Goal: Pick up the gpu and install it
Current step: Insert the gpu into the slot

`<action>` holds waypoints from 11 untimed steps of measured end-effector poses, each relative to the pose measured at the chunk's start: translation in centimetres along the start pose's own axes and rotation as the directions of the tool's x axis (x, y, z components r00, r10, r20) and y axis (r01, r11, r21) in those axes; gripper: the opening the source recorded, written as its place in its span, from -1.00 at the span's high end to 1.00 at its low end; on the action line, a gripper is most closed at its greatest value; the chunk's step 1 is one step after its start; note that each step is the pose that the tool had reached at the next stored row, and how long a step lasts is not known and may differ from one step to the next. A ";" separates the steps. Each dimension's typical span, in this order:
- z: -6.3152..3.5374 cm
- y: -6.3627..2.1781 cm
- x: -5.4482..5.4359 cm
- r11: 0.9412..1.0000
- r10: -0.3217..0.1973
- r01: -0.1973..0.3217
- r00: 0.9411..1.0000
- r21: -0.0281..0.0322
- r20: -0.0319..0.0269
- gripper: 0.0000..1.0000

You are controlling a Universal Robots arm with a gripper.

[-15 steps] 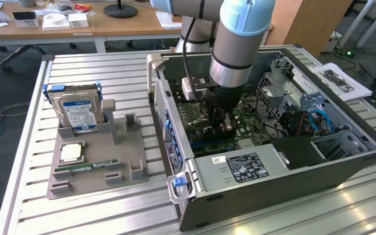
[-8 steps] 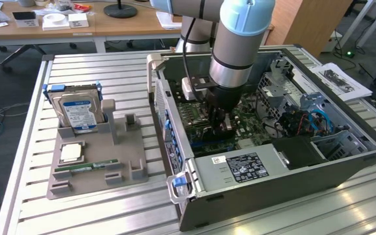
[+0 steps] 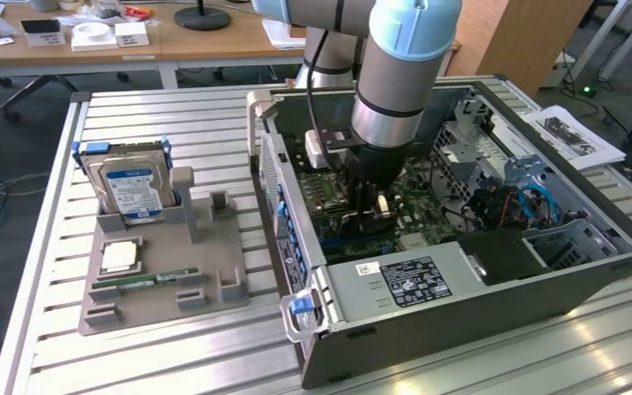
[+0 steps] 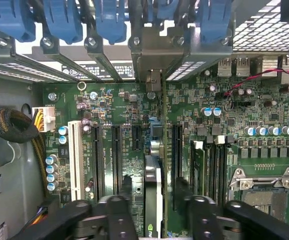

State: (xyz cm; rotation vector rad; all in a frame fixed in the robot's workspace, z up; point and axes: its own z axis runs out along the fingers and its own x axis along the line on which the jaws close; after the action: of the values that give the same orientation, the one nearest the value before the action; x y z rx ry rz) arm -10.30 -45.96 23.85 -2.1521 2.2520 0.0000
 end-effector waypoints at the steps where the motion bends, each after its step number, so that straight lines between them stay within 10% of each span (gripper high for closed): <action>1: 0.00 0.00 0.0 1.000 0.000 0.000 1.000 0.000 0.000 0.09; 11: -1.50 -0.02 0.0 1.000 0.000 0.000 1.000 0.000 0.000 -0.04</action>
State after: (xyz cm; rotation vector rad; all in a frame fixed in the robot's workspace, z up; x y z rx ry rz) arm -10.30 -45.96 25.35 -2.1521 2.2521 -0.0001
